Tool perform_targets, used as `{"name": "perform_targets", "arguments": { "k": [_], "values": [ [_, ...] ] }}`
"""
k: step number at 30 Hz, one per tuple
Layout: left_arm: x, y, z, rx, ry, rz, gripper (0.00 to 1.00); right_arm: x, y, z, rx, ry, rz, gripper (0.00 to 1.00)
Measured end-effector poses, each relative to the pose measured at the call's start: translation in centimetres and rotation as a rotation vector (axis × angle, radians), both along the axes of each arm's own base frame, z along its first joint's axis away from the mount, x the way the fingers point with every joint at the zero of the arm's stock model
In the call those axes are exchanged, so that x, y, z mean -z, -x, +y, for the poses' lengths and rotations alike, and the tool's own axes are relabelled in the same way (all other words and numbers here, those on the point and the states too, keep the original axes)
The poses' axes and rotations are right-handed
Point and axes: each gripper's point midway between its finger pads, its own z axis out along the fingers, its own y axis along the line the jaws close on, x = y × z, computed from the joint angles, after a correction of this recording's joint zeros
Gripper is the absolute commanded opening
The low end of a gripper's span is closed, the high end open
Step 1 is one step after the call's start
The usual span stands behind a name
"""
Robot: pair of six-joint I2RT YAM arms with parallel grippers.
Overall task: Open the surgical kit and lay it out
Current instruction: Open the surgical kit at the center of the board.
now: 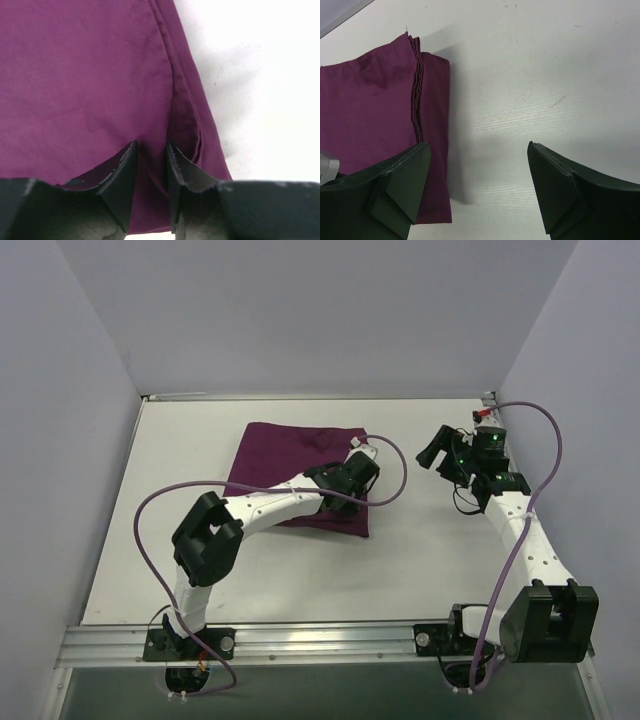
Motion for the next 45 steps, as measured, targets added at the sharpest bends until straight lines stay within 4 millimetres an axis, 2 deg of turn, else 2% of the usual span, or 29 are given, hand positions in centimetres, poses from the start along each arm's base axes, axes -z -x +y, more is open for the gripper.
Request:
{"name": "perform_targets", "arguments": {
  "k": [1, 2, 7, 10, 13, 17, 21, 24, 26, 28, 29, 30, 31, 32, 33, 35, 36, 39, 43, 45],
  "values": [
    [0.0, 0.0, -0.1, 0.002, 0.007, 0.005, 0.25, 0.1, 0.1, 0.0, -0.002, -0.001, 0.002, 0.8],
    [0.0, 0.1, -0.2, 0.005, 0.014, 0.009, 0.02, 0.1, 0.1, 0.1, -0.003, -0.002, 0.004, 0.8],
    [0.0, -0.2, -0.2, 0.012, 0.047, 0.04, 0.02, 0.4, 0.2, 0.0, -0.004, 0.0, 0.007, 0.79],
    [-0.8, -1.5, 0.5, -0.003, 0.118, 0.083, 0.02, 0.7, 0.3, 0.1, -0.006, 0.001, 0.013, 0.79],
    [-3.1, -4.6, 3.1, -0.064, 0.214, 0.096, 0.02, 0.9, 0.3, 0.2, -0.016, -0.002, 0.008, 0.79],
    [-7.5, -8.8, 8.6, -0.172, 0.321, 0.05, 0.02, 1.1, -0.1, 0.6, -0.033, -0.012, 0.004, 0.79],
    [-11.9, -11.7, 16.6, -0.314, 0.411, -0.023, 0.02, 1.8, -0.4, 1.6, -0.065, -0.018, 0.019, 0.79],
    [-14.0, -12.8, 25.5, -0.482, 0.435, -0.073, 0.02, 2.6, -0.3, 4.5, -0.139, -0.009, 0.045, 0.79],
    [-15.2, -13.3, 32.9, -0.626, 0.425, -0.123, 0.04, 2.8, -0.3, 7.0, -0.204, 0.0, 0.055, 0.78],
    [-15.8, -12.6, 40.6, -0.788, 0.391, -0.168, 0.36, 2.8, -0.2, 10.0, -0.277, 0.003, 0.054, 0.78],
    [-16.0, -11.7, 45.0, -0.887, 0.375, -0.188, 0.38, 2.7, -0.2, 11.2, -0.306, 0.005, 0.052, 0.78],
    [-16.0, -10.7, 47.5, -0.95, 0.365, -0.196, 0.5, 2.5, -0.1, 12.5, -0.336, 0.008, 0.047, 0.78],
    [-16.4, -9.5, 50.6, -1.03, 0.347, -0.22, 0.68, 2.4, -0.1, 13.8, -0.363, 0.014, 0.044, 0.78],
    [-16.4, -8.2, 52.7, -1.094, 0.326, -0.238, 0.95, 2.2, -0.1, 15.0, -0.385, 0.027, 0.038, 0.78],
    [-16.4, -6.9, 53.9, -1.139, 0.312, -0.25, 0.94, 1.8, -0.2, 16.6, -0.418, 0.034, 0.028, 0.78],
    [-16.7, -5.2, 53.6, -1.167, 0.316, -0.267, 0.94, 1.0, -0.4, 20.1, -0.492, 0.054, 0.001, 0.79],
    [-16.9, -4.6, 52.6, -1.149, 0.317, -0.27, 0.94, 0.6, -0.4, 21.9, -0.529, 0.066, -0.016, 0.8],
    [-18.1, -4.7, 50.5, -1.091, 0.312, -0.291, 0.94, 0.0, 0.1, 26.9, -0.646, 0.115, -0.062, 0.81],
    [-18.8, -5.5, 46.7, -0.981, 0.315, -0.287, 0.94, 1.0, 1.3, 32.8, -0.79, 0.175, -0.089, 0.81],
    [-18.8, -5.6, 44.2, -0.915, 0.326, -0.281, 0.94, 2.5, 1.6, 35.0, -0.846, 0.204, -0.079, 0.8]
  ]
}}
